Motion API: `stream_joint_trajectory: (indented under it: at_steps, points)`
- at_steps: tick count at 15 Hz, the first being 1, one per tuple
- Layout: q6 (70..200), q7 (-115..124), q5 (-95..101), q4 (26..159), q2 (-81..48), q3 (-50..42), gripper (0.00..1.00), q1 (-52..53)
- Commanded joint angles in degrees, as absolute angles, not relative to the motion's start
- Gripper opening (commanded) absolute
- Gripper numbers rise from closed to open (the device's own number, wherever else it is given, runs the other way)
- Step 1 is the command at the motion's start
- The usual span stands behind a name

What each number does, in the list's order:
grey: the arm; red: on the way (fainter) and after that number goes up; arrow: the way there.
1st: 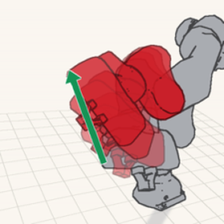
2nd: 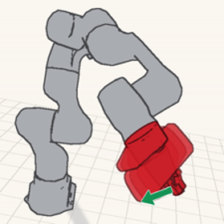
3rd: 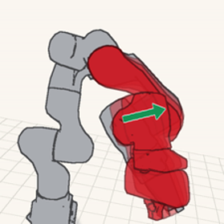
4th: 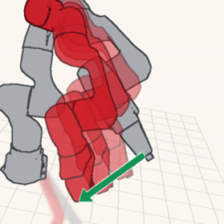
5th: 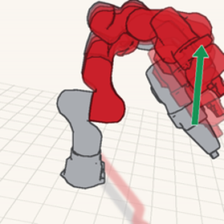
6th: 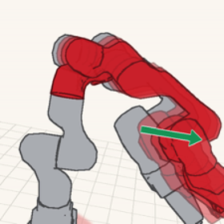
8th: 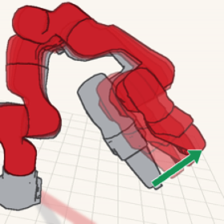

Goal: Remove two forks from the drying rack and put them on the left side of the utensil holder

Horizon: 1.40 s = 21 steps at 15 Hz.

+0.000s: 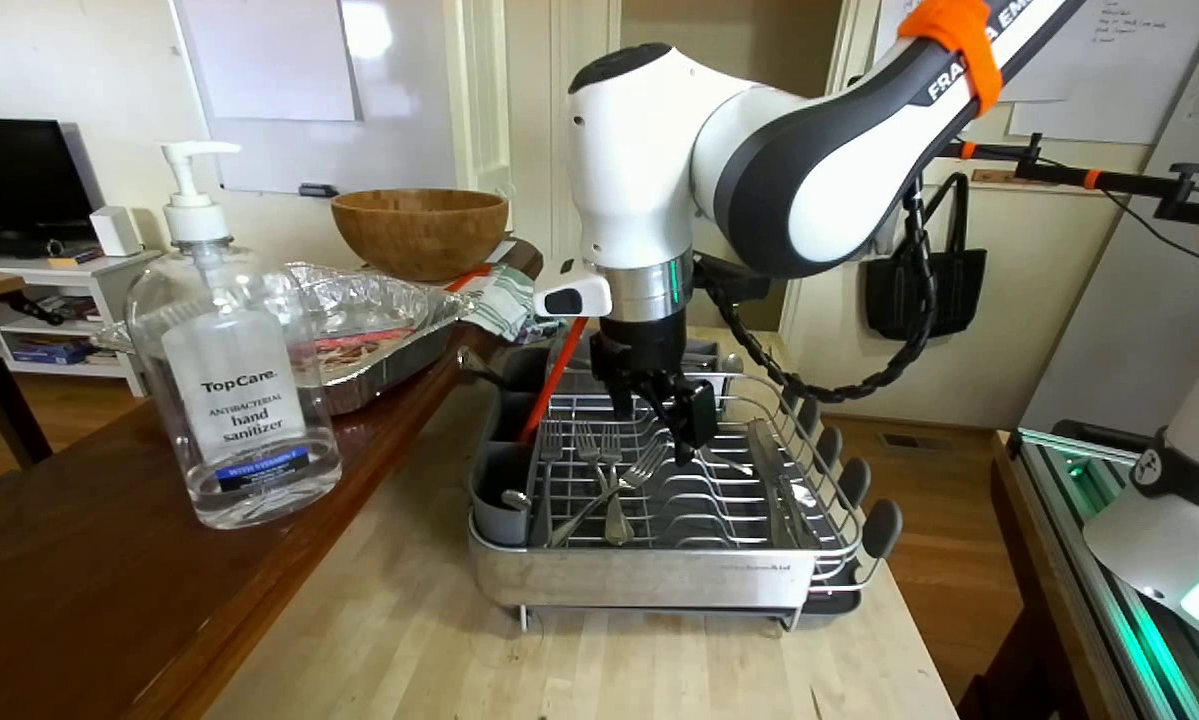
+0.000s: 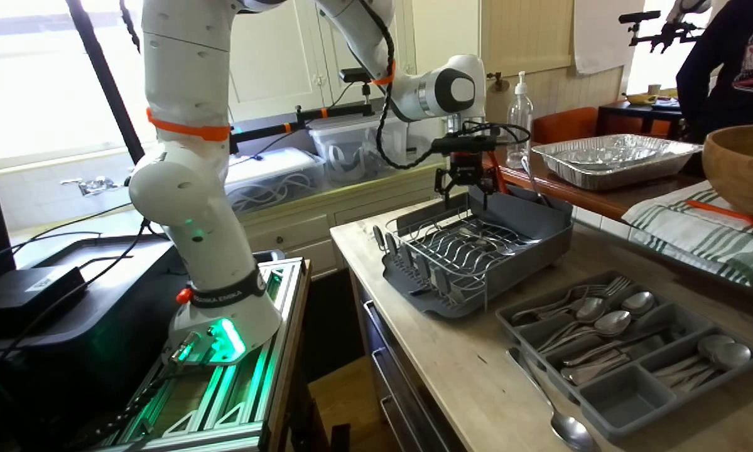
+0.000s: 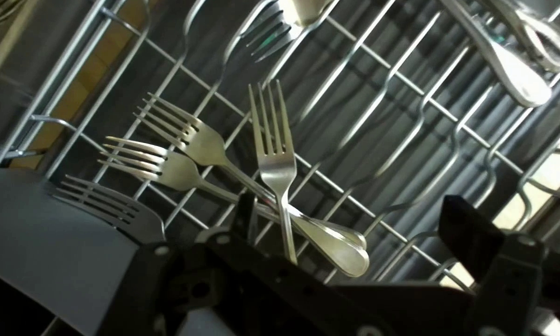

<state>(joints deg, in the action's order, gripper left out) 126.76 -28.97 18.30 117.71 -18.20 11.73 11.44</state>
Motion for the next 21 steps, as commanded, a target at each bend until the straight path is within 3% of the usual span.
stream_joint_trajectory:
  at_steps: [1, 16, 21]
  points:
    - [132.8, -36.5, 16.7, 118.1, -21.4, 12.4, 1.00, 8.3]
    - [143.8, -21.4, 19.5, 125.7, -18.5, 11.2, 1.00, 11.4]
    - [140.9, -24.3, 23.1, 126.9, -20.0, 12.2, 0.99, 12.9]
